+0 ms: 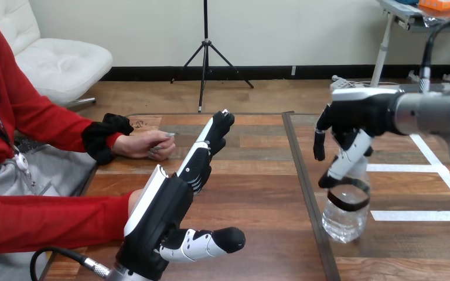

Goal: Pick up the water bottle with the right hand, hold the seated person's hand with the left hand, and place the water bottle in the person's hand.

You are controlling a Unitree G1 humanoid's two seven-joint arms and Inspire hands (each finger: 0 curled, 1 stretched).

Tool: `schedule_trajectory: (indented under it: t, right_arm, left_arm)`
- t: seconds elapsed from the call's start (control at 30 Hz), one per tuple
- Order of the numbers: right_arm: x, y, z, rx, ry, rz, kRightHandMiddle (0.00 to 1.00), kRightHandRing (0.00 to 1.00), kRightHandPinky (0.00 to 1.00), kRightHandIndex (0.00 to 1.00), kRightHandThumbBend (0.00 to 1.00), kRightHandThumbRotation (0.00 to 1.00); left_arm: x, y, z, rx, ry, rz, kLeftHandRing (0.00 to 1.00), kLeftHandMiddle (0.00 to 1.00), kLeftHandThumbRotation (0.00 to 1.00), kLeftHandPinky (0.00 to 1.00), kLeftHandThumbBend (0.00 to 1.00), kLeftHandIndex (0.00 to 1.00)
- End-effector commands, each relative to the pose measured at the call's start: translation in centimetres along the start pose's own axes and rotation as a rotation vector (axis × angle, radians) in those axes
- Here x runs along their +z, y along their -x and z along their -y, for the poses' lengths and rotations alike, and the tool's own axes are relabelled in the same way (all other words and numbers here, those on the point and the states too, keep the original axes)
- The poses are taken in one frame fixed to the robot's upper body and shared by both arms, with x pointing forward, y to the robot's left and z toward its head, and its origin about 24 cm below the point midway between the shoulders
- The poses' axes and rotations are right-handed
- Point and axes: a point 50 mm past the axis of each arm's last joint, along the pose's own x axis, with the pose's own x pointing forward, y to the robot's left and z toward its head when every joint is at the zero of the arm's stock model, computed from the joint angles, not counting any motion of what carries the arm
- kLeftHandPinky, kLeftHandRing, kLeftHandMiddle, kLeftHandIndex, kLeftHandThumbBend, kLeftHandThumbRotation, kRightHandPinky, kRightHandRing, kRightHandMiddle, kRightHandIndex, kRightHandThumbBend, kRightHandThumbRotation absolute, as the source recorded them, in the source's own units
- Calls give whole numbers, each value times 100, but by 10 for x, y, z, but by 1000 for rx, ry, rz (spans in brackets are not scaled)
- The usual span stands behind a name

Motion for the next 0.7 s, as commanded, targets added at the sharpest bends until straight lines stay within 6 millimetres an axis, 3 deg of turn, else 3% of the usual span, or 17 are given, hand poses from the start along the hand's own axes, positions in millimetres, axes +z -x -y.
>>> schedule_trajectory:
  t: [0.0,0.3,0.67]
  right_arm:
    - [41,88,36,-311,158,162,40,31,23,54,99,25]
    - [41,101,35,-378,152,184,41,32,23,57,97,27]
    - [37,106,30,-455,97,238,51,45,35,62,95,27]
  left_arm:
    - [10,-30,-11,-20,-15,120,100,100,70,99,100,100]
    - [10,-31,-13,-26,-28,123,100,100,70,99,100,100]
    - [10,-30,-13,-24,-22,122,100,100,71,98,100,100]
